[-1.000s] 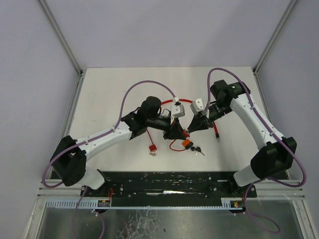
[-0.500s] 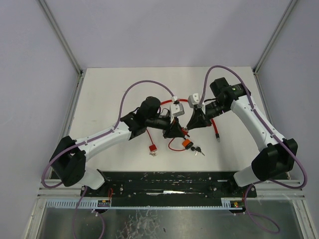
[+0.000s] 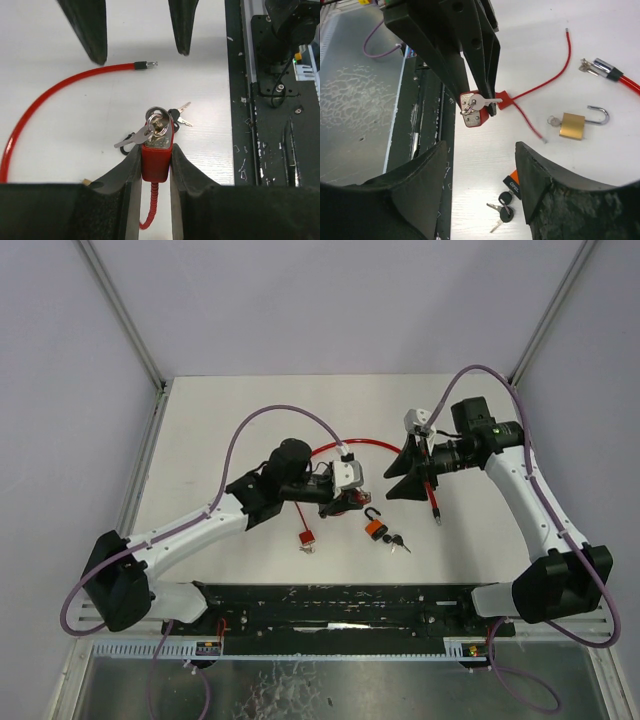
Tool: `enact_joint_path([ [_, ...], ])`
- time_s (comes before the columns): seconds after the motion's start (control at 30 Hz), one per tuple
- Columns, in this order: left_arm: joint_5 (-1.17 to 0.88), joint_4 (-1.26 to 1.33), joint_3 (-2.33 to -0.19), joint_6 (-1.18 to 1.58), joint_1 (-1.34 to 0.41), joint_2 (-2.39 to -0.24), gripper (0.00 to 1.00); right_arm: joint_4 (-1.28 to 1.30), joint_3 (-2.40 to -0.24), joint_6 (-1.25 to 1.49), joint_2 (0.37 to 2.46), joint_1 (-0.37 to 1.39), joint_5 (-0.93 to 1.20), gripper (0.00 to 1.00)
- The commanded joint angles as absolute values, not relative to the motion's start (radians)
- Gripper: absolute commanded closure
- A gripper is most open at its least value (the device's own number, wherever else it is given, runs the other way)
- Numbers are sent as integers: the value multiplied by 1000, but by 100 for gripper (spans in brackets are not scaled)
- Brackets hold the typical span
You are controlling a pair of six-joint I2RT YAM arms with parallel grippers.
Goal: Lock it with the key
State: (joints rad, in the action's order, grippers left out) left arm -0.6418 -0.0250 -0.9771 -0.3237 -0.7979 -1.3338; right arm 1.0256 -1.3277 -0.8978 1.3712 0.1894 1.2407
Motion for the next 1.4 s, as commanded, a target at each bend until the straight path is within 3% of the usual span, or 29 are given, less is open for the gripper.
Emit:
enact_joint_path([
  [0.0,-584,-144,-1085,-530,-844,-1328,100,1020,-1289,-950,1342,192,1350,36],
  [0.1,-542,-238,-1141,-629,-877,-1346,100,1114,-1291,-1137,1352,194,1368,30],
  [0.23,-471,-346,-1203,-737,-929,-1371,100,1356,-1327,-1581,1404,194,1382,13],
  [0.3,-440,-393,-1233,-781,-946,-1385,100,1455,-1374,-1692,1445,198,1379,12],
  [0.57,-298,-537,-1333,-918,-991,-1417,100,1465,-1397,-1723,1482,267,1375,15],
  [1.0,-284,-584,-1385,-984,-1010,-1430,100,1452,-1418,-1725,1530,324,1385,20],
  [1.37,-253,-565,-1337,-965,-999,-1428,100,1463,-1399,-1702,1490,326,1391,41],
])
